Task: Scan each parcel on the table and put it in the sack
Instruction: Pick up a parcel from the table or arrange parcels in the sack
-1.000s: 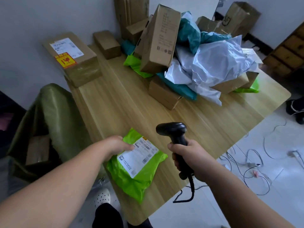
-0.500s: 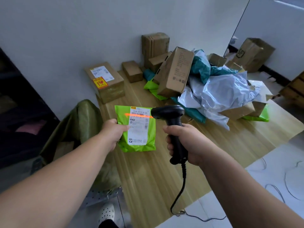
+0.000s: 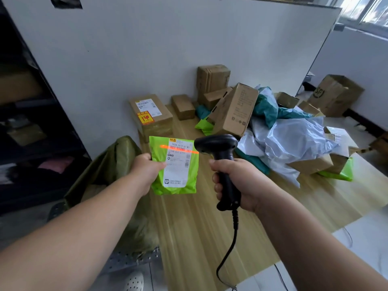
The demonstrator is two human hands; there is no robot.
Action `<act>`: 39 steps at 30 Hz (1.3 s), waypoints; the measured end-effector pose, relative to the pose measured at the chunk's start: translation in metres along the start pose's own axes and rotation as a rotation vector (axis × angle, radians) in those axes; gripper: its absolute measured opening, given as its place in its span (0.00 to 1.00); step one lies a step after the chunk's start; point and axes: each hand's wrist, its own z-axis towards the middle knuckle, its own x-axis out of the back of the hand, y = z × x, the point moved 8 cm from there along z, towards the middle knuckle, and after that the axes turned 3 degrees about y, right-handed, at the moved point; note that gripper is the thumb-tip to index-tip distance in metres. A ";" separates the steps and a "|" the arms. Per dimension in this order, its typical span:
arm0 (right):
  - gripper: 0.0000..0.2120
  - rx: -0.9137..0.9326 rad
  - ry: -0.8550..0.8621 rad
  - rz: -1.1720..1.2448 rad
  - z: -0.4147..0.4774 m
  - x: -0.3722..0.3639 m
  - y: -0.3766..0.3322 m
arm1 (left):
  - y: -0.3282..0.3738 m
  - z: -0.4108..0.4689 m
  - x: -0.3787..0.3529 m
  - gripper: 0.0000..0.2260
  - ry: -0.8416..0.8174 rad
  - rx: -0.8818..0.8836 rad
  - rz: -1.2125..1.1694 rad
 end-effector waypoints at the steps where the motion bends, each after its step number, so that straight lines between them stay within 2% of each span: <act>1: 0.08 0.001 -0.003 -0.002 0.000 -0.001 -0.001 | 0.000 0.000 0.000 0.08 0.001 0.000 -0.002; 22: 0.08 0.034 -0.046 -0.021 -0.001 -0.024 -0.017 | 0.010 0.005 0.028 0.08 0.052 -0.014 -0.030; 27: 0.07 0.052 -0.109 -0.050 0.007 -0.062 -0.023 | 0.044 0.006 0.097 0.08 0.204 -0.116 -0.037; 32: 0.08 0.034 -0.200 -0.089 0.019 -0.112 -0.022 | 0.052 0.013 0.195 0.07 0.410 -0.177 0.089; 36: 0.10 0.005 -0.244 -0.140 0.039 -0.147 -0.011 | 0.015 0.030 0.255 0.06 0.522 -0.060 0.220; 39: 0.12 -0.062 -0.235 -0.163 0.061 -0.169 0.005 | -0.030 0.054 0.268 0.05 0.482 0.067 0.209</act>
